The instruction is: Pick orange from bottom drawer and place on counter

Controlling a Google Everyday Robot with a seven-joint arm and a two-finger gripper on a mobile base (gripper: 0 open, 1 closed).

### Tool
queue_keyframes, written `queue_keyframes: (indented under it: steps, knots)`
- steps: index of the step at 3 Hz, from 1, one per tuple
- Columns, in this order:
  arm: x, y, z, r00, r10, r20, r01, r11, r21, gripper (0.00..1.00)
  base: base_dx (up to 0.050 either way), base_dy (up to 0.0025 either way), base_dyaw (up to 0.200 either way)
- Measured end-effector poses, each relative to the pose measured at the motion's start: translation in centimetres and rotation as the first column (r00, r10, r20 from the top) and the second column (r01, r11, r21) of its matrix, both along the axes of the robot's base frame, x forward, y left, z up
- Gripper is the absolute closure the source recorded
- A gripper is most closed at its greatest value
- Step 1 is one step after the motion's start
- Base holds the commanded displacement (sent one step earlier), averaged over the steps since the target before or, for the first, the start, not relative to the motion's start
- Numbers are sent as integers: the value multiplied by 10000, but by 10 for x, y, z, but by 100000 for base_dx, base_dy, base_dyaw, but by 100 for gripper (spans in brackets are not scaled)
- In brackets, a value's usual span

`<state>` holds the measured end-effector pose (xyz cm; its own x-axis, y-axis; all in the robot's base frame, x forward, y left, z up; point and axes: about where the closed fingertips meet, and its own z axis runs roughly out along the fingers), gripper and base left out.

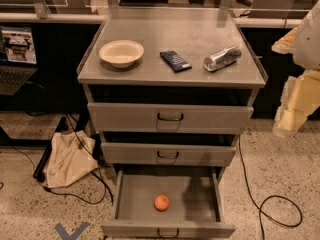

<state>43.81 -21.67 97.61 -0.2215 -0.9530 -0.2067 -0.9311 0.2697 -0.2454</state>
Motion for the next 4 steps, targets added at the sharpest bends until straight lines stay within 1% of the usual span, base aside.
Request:
queue_keyframes:
  steps: [1,2,3,4]
  knots:
    - [-3,1,-13,9987,-437,251,418,9964,733,0,0,0,0]
    - [-32,7,-72,9668,-2553,-104,2500,9369,2442,0,0,0,0]
    - [-40,14,-131,9315,-3598,-524,3584,8841,2999,0,0,0,0]
    - [-19,28,-177,9160,-3990,-415,3877,8539,3471,0,0,0,0]
